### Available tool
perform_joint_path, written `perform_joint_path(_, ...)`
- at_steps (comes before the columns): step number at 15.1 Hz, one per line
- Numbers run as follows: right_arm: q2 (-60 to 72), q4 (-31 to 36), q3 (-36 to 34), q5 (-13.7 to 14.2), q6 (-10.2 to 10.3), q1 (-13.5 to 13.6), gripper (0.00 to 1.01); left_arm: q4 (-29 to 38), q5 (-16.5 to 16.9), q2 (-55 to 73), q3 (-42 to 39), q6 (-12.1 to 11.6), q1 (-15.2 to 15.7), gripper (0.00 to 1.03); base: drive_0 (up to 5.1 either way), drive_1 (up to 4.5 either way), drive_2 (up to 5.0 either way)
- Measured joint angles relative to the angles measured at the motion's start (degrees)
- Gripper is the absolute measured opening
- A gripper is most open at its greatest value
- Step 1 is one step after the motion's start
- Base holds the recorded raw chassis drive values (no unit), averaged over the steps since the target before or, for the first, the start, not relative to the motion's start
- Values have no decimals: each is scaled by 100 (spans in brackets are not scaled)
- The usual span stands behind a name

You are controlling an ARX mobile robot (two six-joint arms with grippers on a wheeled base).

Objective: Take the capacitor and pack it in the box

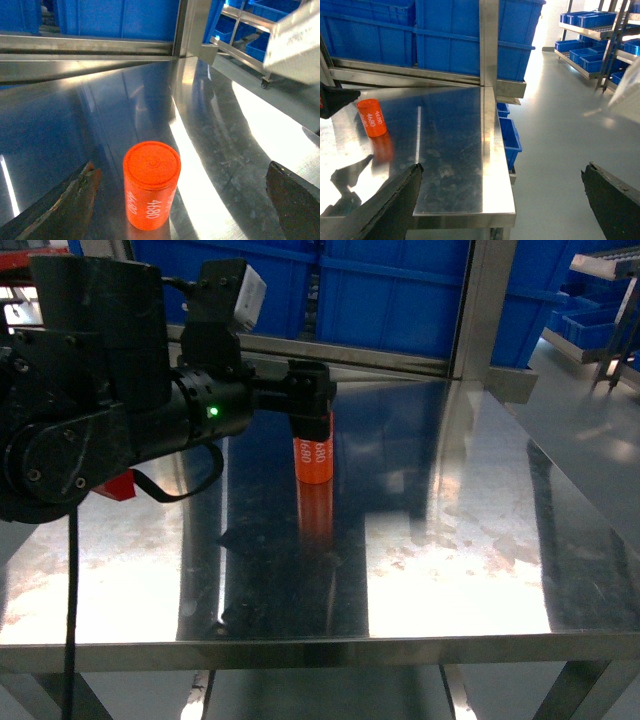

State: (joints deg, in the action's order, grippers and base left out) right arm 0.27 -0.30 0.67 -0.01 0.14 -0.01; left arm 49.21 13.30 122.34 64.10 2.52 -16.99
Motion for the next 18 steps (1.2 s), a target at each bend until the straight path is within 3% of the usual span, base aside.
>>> perform_joint_path(3,0,0,0,0,0,0,98,-225,-210,560,433,-37,-173,98,0,0,0)
perform_joint_path(6,0,0,0,2,0,0,98,-599,-627,1270,1290,-26,-238,98,0,0,0)
perform_joint_path(12,0,0,0,0,0,0,98,-1064,-796,1832,2035,42,-243,97,0,0,0)
perform_joint_path(14,0,0,0,2,0,0,98,-1202,-791,1895,2170,83,-243,70,0,0,0)
perform_joint_path(16,0,0,0,2,0,0,98,-1259,-793,1893,2192,186,-243,50,0,0,0)
perform_joint_path(18,0,0,0,2,0,0,98,-761,-752,1193,1381,315,-175,45,0,0,0)
